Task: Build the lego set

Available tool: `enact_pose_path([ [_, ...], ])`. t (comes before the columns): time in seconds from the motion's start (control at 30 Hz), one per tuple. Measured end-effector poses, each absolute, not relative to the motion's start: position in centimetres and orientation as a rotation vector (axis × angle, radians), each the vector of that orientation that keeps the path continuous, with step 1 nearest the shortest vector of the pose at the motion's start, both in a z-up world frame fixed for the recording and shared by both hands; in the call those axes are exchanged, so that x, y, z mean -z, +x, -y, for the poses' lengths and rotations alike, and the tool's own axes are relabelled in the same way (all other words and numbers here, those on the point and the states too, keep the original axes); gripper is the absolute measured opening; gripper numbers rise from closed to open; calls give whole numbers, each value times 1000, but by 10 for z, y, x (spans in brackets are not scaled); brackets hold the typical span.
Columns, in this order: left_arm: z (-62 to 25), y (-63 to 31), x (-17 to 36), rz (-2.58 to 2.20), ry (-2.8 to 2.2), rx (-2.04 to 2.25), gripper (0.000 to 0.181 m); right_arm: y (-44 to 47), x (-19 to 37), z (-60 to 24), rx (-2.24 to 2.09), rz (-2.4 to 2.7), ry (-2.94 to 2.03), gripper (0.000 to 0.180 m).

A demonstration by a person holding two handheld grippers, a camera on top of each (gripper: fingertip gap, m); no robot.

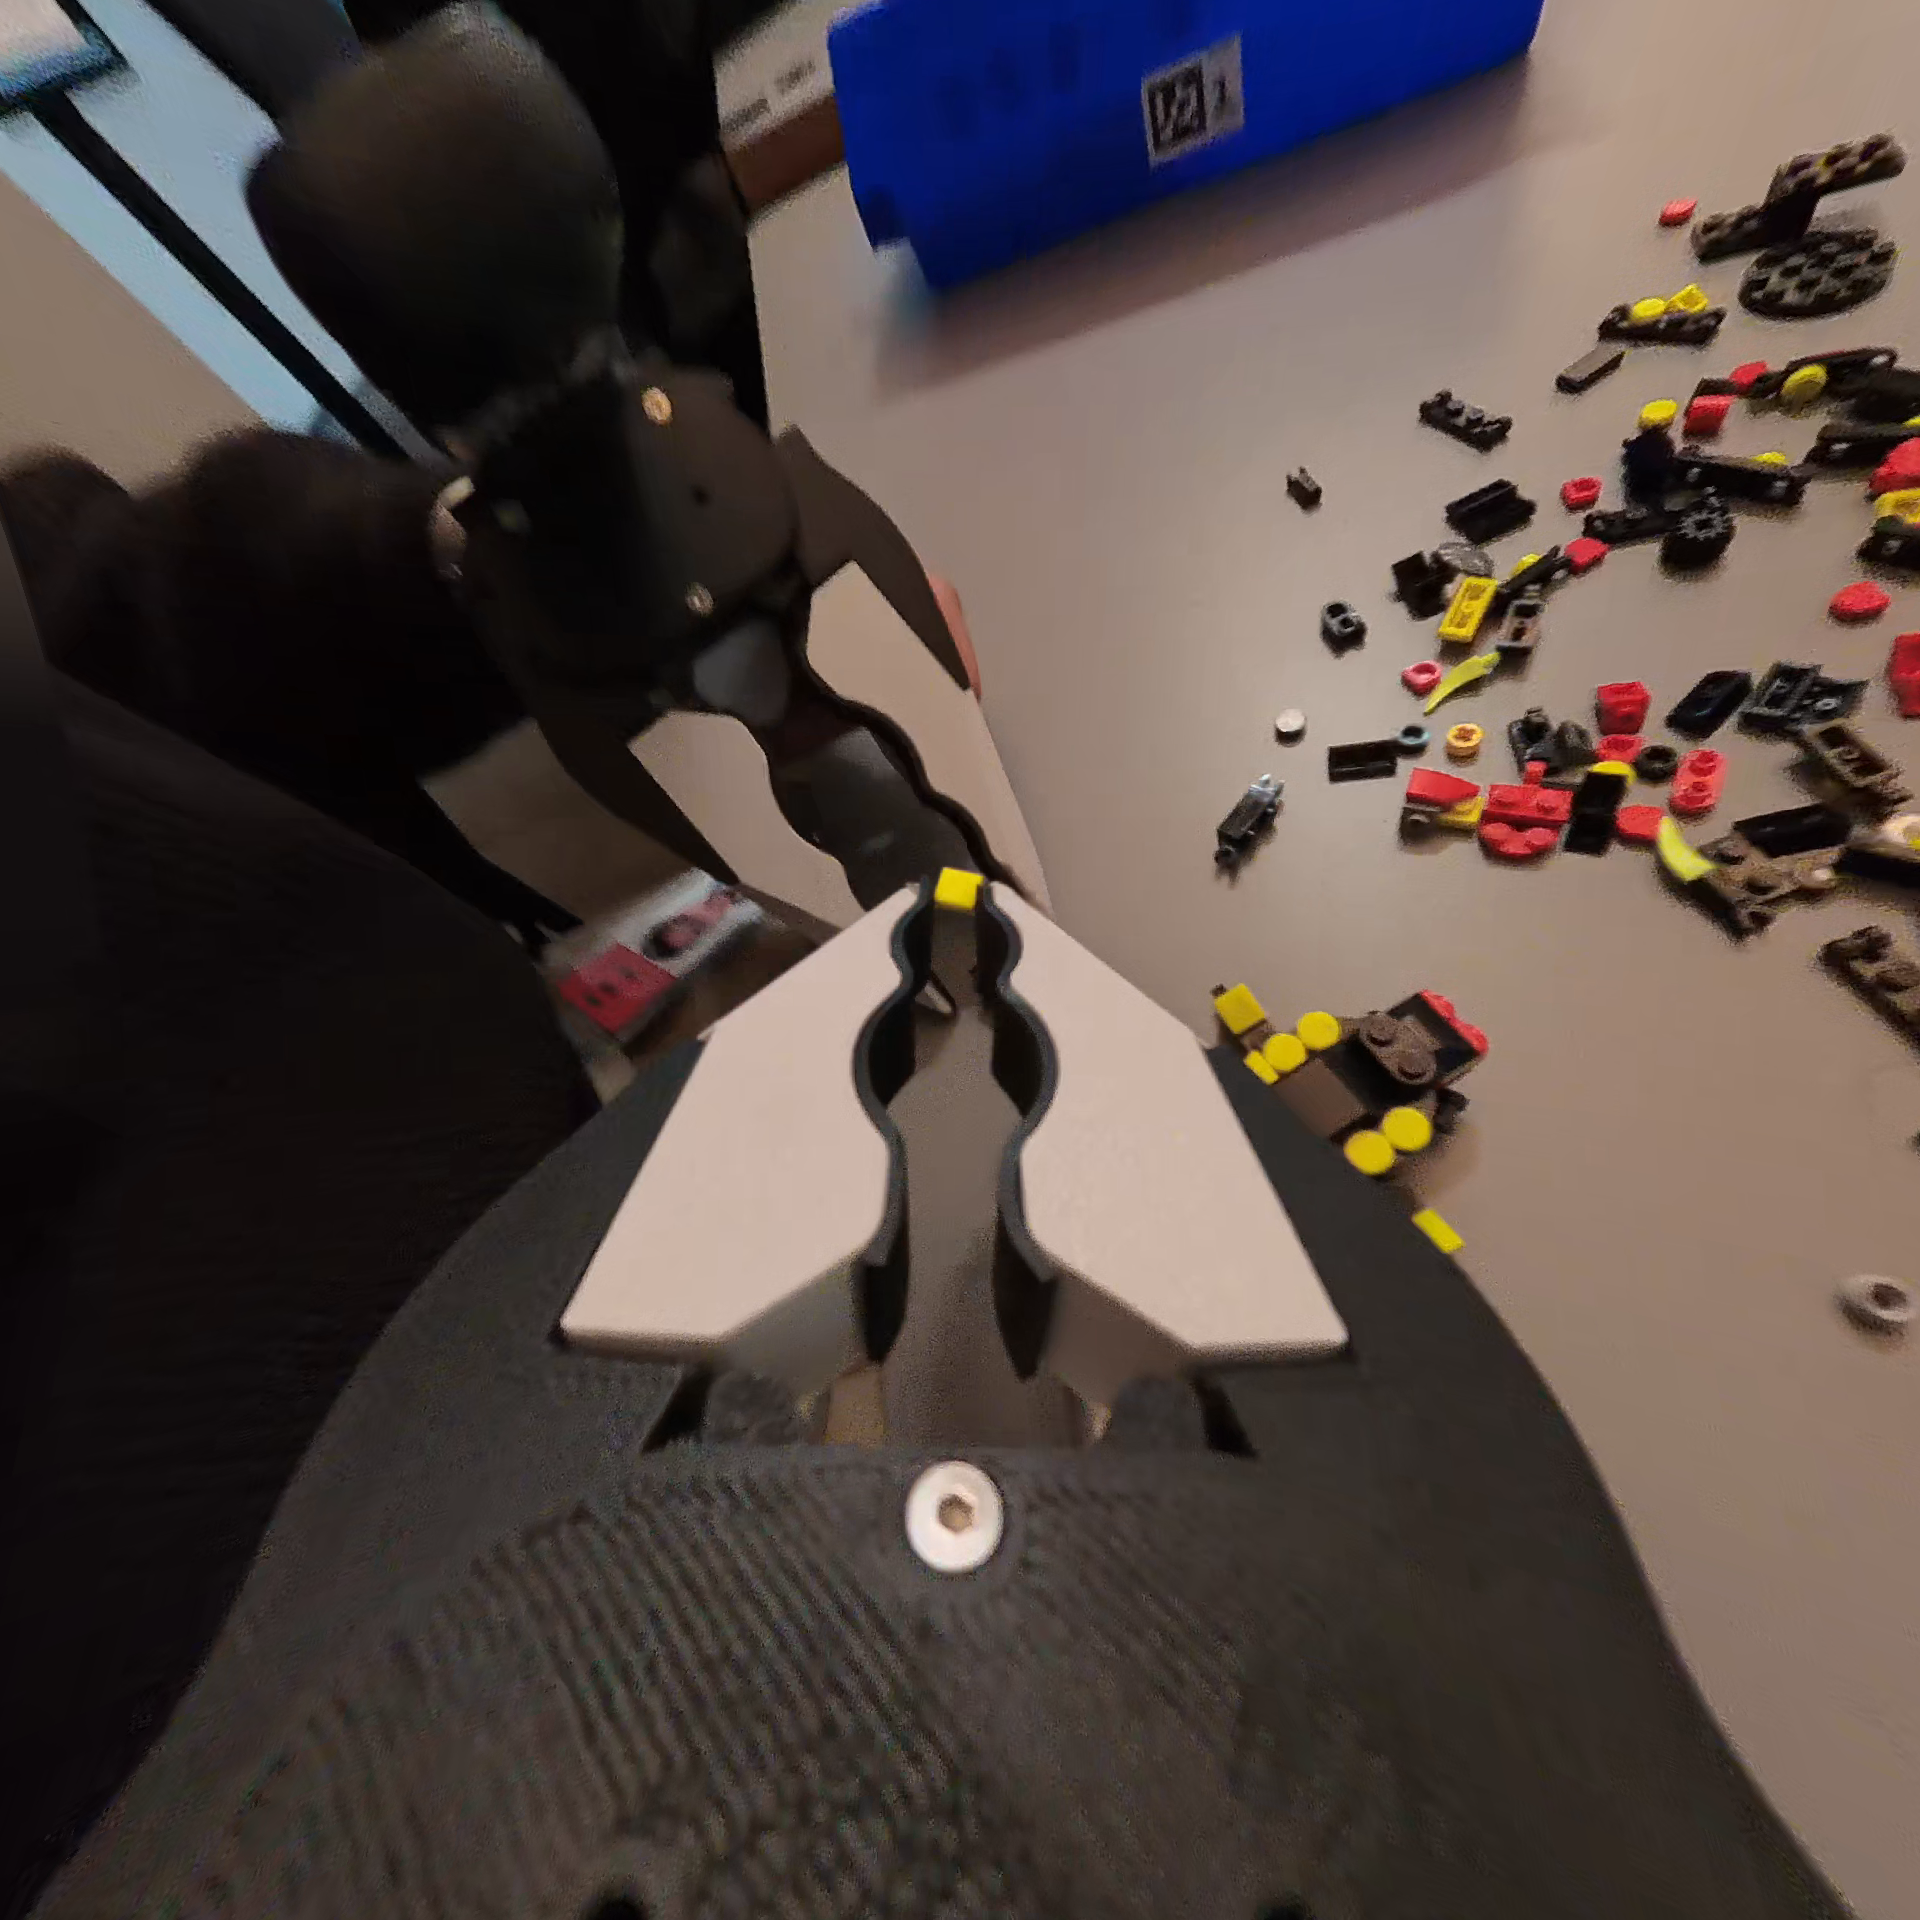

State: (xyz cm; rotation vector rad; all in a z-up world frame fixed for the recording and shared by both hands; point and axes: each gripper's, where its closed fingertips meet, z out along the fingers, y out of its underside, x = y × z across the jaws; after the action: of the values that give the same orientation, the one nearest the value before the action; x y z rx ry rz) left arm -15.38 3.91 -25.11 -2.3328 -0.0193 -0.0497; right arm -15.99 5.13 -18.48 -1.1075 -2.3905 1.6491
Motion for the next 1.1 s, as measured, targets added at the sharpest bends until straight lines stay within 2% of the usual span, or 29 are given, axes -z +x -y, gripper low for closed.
enact_pose_path([
  [0.27, -35, -179, 251, 172, -2329, -74, 29, -161, 199, -44, -1467, 2497, -982, 6],
  [0.47, -30, -178, 251, 256, -2330, -20, 23, -170, 213, -48, -1281, 2520, -944, 6],
  [0.63, -28, -176, 249, 432, -2291, 169, 16, -162, 227, -38, -1180, 2603, -859, 6],
  [0.7, -28, -165, 248, 475, -2266, 343, 7, -162, 229, -38, -1159, 2622, -832, 6],
  [1.1, -31, -156, 249, 606, -2220, 581, 0, -161, 237, -38, -1125, 2749, -649, 6],
])
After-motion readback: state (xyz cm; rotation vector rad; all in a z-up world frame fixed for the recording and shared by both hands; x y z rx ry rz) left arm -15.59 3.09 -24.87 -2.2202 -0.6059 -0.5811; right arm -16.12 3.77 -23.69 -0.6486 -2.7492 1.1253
